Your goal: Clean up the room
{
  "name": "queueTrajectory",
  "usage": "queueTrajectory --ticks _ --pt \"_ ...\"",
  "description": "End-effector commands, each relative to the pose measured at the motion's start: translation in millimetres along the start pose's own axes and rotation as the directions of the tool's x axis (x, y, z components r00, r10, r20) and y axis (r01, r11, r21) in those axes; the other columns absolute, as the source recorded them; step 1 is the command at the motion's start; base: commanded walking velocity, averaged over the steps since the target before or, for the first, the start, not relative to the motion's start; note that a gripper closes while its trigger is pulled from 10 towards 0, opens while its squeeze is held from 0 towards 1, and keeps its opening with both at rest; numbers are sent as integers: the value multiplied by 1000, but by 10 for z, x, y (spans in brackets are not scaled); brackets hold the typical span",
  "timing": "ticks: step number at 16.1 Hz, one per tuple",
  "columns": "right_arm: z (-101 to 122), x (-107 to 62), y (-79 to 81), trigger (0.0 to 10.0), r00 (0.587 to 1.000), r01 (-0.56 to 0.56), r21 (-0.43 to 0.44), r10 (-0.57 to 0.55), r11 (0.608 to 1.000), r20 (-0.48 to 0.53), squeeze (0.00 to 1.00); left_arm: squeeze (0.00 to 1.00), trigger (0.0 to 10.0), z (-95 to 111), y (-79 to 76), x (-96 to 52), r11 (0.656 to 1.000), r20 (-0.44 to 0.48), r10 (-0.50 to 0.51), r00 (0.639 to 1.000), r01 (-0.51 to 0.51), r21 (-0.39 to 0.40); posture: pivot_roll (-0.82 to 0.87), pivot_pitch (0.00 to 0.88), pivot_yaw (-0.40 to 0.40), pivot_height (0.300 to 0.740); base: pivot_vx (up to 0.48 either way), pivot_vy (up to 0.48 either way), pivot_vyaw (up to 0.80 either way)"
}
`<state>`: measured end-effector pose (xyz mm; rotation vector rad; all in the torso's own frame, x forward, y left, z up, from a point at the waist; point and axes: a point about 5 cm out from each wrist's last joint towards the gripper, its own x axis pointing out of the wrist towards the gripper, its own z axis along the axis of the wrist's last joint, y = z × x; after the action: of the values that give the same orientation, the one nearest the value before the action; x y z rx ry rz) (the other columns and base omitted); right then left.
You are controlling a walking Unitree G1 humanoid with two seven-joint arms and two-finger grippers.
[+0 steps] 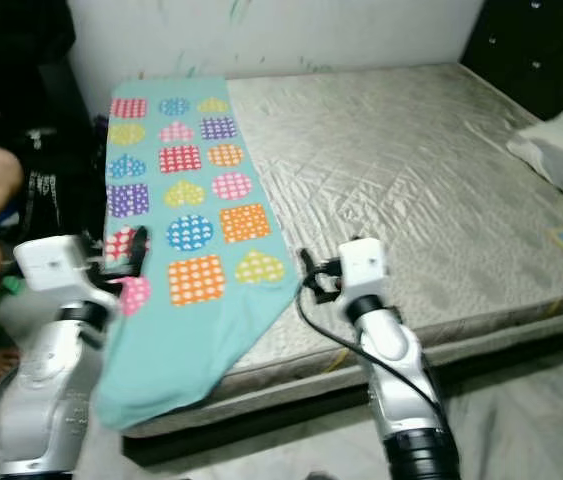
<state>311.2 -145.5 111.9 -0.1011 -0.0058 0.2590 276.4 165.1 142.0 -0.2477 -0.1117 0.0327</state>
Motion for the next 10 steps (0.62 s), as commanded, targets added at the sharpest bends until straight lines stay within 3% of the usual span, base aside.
queueTrajectory --ticks 1,2,10 --pt "-16 -15 -84 10000 1000 24 -10 -24 1000 -12 0 0 10000 1 -60 0 1000 -8 -11 1000 11 -16 -150 103 21 740 0 480 0" --pt "-16 -15 -84 10000 1000 23 -11 -23 1000 -12 0 0 10000 5 -57 -1 1000 -2 -5 1000 5 -16 -150 103 21 740 0 480 0" --pt "-18 -11 -77 10000 1000 14 -18 -14 1000 -13 0 0 10000 45 -75 -20 999 32 -41 999 41 -6 -151 105 20 740 0 0 0"
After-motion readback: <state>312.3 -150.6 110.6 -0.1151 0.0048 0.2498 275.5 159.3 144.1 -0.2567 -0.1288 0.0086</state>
